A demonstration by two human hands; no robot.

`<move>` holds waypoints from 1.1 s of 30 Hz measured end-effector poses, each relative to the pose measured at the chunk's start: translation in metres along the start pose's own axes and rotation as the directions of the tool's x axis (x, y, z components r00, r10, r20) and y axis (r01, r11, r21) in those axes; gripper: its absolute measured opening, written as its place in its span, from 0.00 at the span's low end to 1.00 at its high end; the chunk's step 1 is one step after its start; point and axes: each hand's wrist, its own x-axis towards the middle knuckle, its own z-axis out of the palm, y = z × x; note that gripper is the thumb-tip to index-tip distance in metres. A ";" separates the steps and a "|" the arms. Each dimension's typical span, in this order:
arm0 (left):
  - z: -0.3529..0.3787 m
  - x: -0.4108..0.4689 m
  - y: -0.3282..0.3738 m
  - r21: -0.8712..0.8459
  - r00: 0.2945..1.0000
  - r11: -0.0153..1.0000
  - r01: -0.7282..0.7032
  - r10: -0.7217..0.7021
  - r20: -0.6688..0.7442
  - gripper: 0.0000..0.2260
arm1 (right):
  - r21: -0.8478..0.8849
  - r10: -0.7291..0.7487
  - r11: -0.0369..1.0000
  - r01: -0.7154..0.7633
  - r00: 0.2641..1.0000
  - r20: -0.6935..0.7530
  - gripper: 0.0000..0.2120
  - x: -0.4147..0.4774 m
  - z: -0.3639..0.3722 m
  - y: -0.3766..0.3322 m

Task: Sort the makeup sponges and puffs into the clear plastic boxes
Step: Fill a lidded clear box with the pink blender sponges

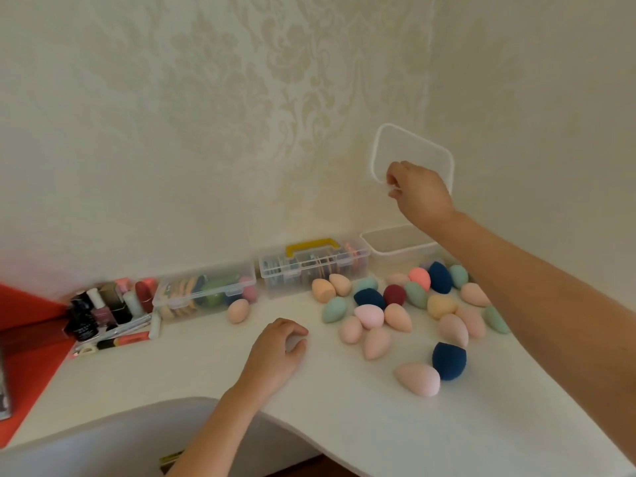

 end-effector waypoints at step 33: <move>-0.110 -0.067 -0.033 -0.887 0.841 0.218 0.408 -0.468 0.272 0.15 | 0.500 -0.340 0.863 -0.077 0.643 0.687 0.55 -0.119 -0.002 -0.145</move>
